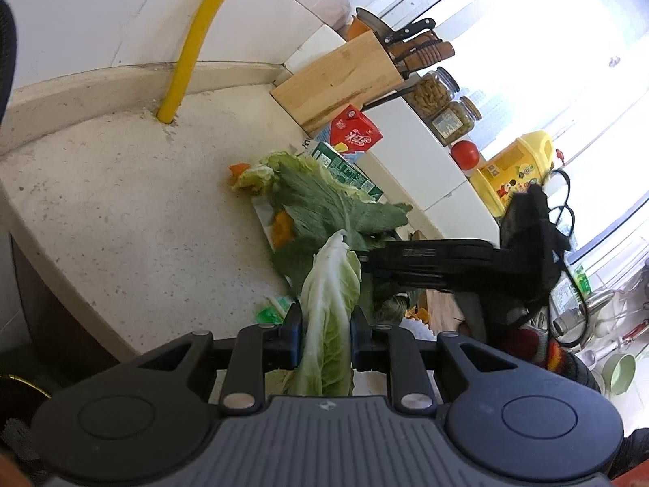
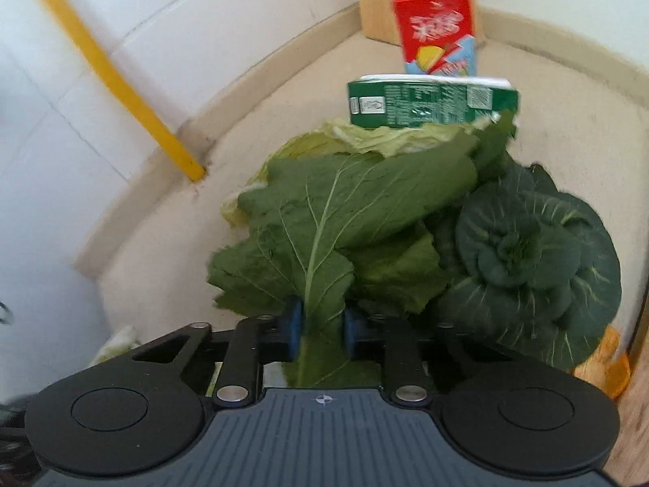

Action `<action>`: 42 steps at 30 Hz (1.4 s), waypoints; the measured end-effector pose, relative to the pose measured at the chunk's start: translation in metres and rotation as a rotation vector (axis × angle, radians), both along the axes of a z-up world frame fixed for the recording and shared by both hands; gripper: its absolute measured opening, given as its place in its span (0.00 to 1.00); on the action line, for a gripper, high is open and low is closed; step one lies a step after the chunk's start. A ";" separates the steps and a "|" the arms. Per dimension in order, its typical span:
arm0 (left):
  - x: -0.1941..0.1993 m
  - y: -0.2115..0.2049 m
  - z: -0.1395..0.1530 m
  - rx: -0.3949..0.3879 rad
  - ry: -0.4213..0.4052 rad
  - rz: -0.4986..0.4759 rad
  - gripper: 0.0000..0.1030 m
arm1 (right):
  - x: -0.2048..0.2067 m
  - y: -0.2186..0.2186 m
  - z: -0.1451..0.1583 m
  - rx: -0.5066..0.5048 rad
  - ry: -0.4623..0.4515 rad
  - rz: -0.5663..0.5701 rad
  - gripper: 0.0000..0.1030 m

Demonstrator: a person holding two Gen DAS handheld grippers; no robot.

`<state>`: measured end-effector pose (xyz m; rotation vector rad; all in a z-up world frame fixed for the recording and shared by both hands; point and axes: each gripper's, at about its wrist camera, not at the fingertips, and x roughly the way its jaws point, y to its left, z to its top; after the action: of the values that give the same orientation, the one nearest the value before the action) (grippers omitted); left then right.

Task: Collect trash
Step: 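Lift the large green leaf with the right gripper while the left gripper releases the cabbage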

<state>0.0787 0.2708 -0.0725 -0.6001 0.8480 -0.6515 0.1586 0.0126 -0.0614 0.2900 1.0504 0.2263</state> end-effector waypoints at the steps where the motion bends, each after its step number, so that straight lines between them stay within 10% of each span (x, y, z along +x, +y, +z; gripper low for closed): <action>1: 0.000 0.001 0.001 -0.005 0.000 0.002 0.20 | -0.003 -0.010 0.003 0.085 0.008 -0.011 0.20; 9: 0.004 0.003 0.014 -0.044 -0.031 -0.006 0.22 | -0.021 -0.054 0.022 0.390 -0.033 -0.108 0.19; 12: 0.005 -0.001 0.013 -0.036 -0.033 -0.018 0.23 | -0.021 -0.053 0.017 0.360 -0.016 -0.111 0.25; 17: 0.002 -0.002 0.006 -0.043 -0.010 -0.017 0.23 | -0.007 -0.030 0.000 0.248 0.042 -0.091 0.73; 23: -0.006 0.001 0.000 -0.056 0.000 -0.002 0.25 | 0.013 0.027 -0.012 -0.094 0.069 -0.005 0.84; 28: -0.011 0.000 0.003 -0.057 -0.022 -0.014 0.30 | 0.010 0.038 -0.023 -0.106 0.067 0.021 1.00; 35: -0.010 0.003 0.001 -0.089 -0.022 -0.021 0.31 | 0.012 0.035 -0.019 -0.114 0.088 0.051 0.96; 36: -0.010 0.003 -0.001 -0.076 -0.020 -0.014 0.31 | 0.009 0.033 -0.018 -0.124 0.087 0.040 0.91; 38: -0.011 -0.001 -0.003 -0.027 -0.011 -0.013 0.31 | 0.006 0.026 -0.012 -0.156 0.078 0.016 0.48; 42: -0.014 -0.017 -0.004 0.017 -0.009 -0.083 0.37 | -0.003 0.008 -0.013 -0.082 0.073 -0.009 0.30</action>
<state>0.0649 0.2540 -0.0769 -0.5483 0.8733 -0.7207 0.1554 0.0209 -0.0745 0.2300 1.1270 0.1652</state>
